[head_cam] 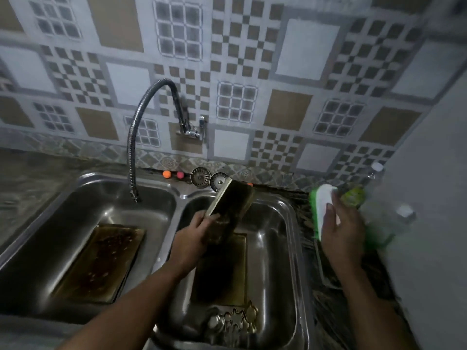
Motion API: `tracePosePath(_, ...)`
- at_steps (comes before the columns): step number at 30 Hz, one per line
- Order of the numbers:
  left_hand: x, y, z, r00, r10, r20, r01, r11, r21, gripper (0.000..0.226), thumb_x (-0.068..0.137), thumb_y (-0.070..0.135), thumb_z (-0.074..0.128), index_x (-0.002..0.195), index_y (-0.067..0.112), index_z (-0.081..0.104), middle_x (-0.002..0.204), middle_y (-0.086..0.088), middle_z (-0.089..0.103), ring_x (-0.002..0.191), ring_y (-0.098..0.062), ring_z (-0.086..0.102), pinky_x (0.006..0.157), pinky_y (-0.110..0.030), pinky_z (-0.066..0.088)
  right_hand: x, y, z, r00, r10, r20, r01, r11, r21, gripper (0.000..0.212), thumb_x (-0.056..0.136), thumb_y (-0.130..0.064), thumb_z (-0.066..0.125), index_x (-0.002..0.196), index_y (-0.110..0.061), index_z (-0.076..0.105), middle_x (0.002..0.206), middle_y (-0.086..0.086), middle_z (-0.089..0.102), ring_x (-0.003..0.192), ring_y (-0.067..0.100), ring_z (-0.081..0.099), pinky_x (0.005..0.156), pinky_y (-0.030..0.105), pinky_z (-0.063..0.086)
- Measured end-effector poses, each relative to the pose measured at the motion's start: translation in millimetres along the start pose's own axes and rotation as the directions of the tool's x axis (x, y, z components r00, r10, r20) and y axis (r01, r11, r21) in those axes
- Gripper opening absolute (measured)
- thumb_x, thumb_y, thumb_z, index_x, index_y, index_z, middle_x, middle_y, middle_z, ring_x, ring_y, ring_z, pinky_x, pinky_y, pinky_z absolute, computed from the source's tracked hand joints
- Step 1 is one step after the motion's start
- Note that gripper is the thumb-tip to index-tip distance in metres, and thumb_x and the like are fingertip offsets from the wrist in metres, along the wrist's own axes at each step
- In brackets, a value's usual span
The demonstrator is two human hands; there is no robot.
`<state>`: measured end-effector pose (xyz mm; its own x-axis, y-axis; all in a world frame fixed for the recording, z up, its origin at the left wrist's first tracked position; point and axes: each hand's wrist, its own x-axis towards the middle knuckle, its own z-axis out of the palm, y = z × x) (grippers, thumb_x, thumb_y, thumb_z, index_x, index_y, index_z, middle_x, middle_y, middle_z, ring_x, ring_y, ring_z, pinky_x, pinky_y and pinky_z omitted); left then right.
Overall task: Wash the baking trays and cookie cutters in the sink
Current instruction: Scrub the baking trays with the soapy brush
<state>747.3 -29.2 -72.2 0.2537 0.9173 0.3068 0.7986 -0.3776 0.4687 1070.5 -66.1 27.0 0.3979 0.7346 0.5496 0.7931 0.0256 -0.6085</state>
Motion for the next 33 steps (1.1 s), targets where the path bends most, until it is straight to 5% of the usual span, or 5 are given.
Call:
tracePosePath(6,6.0,9.6,-28.3,0.991,0.059,-0.121,-0.081,0.980,-0.184,0.088,0.064,0.017,0.088,0.138,0.033,0.044,0.135,0.000,0.044,0.103,-0.026,0.063,0.082,-0.039,0.058,-9.6,-92.4,39.0,0.995,-0.098,0.001,0.096,0.976,0.194,0.040,0.100,-0.023,0.049,0.140,-0.016,0.052,0.118,0.009,0.061,0.105,0.009,0.052,0.086,0.013,0.037)
tracePosePath(11,15.0,28.7,-55.7,0.945,-0.030,-0.327,-0.109,0.911,-0.398,0.061,0.088,-0.002,0.062,0.144,0.017,0.047,0.130,-0.008,0.055,0.119,-0.015,0.052,0.106,-0.016,0.036,-29.9,-142.5,78.3,0.982,-0.180,0.061,0.158,0.951,0.266,0.040,0.101,-0.022,0.049,0.141,-0.021,0.050,0.104,0.010,0.059,0.090,0.017,0.056,0.070,0.031,0.046)
tracePosePath(18,7.7,22.9,-71.0,0.954,-0.123,-0.274,-0.052,0.831,-0.554,0.064,0.085,0.001,0.068,0.144,0.012,0.047,0.136,0.001,0.052,0.125,0.001,0.045,0.107,-0.007,0.029,-42.9,-180.4,109.4,0.969,-0.218,0.114,0.204,0.972,0.120,0.042,0.098,-0.024,0.051,0.140,-0.027,0.049,0.088,-0.004,0.048,0.074,0.016,0.052,0.061,0.025,0.039)
tracePosePath(25,3.7,7.5,-70.4,0.969,-0.137,-0.204,-0.021,0.782,-0.623,0.065,0.083,0.004,0.070,0.142,0.020,0.050,0.130,0.023,0.053,0.125,0.007,0.047,0.106,-0.011,0.034,-12.0,-155.7,113.1,0.978,0.171,0.116,-0.179,0.982,0.064,0.040,0.102,-0.022,0.046,0.141,-0.024,0.047,0.109,0.011,0.065,0.082,0.015,0.052,0.065,0.029,0.038)
tracePosePath(33,13.4,-1.4,-67.4,0.967,-0.228,-0.112,0.077,0.684,-0.726,0.067,0.082,-0.002,0.067,0.143,0.019,0.046,0.138,0.010,0.054,0.129,0.005,0.048,0.107,-0.012,0.035,-44.9,-188.7,128.0,0.928,-0.112,0.357,0.073,0.990,0.119,0.041,0.100,-0.024,0.048,0.141,-0.029,0.048,0.095,0.006,0.058,0.085,0.023,0.058,0.073,0.036,0.049)
